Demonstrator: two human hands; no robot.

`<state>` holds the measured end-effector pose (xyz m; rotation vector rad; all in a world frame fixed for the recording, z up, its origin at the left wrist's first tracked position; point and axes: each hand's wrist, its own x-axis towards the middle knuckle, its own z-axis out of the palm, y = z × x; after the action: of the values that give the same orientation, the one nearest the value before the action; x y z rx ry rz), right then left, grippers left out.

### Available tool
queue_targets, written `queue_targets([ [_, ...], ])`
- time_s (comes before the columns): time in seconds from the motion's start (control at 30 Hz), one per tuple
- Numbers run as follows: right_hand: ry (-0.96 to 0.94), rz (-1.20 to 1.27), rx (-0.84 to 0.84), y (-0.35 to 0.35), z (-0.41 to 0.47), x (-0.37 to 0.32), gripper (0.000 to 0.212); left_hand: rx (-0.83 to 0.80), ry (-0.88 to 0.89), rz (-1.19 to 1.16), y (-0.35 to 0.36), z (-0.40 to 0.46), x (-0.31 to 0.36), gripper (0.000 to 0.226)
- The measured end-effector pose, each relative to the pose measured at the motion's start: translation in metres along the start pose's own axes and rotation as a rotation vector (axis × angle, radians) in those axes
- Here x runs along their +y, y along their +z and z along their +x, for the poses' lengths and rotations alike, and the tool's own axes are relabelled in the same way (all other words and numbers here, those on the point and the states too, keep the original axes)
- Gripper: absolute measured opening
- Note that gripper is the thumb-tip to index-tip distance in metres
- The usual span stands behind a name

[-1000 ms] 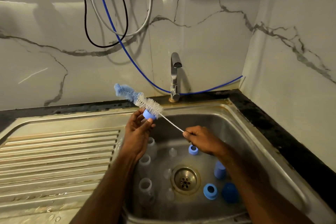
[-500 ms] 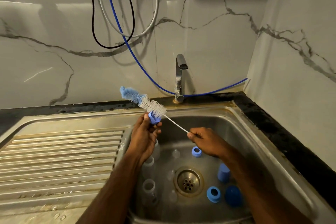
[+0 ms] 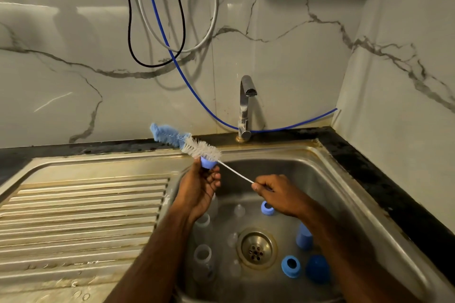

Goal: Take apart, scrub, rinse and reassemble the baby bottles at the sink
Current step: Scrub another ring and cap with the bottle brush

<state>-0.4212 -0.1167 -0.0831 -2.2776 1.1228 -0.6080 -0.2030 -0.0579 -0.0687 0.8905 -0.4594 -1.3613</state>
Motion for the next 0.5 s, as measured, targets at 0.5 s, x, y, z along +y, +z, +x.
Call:
queue_targets([
  [0.5,0.059,-0.005,0.060,-0.014,0.000,0.015,0.041,0.015,0.027,-0.020,0.004,-0.004,0.005,0.038],
])
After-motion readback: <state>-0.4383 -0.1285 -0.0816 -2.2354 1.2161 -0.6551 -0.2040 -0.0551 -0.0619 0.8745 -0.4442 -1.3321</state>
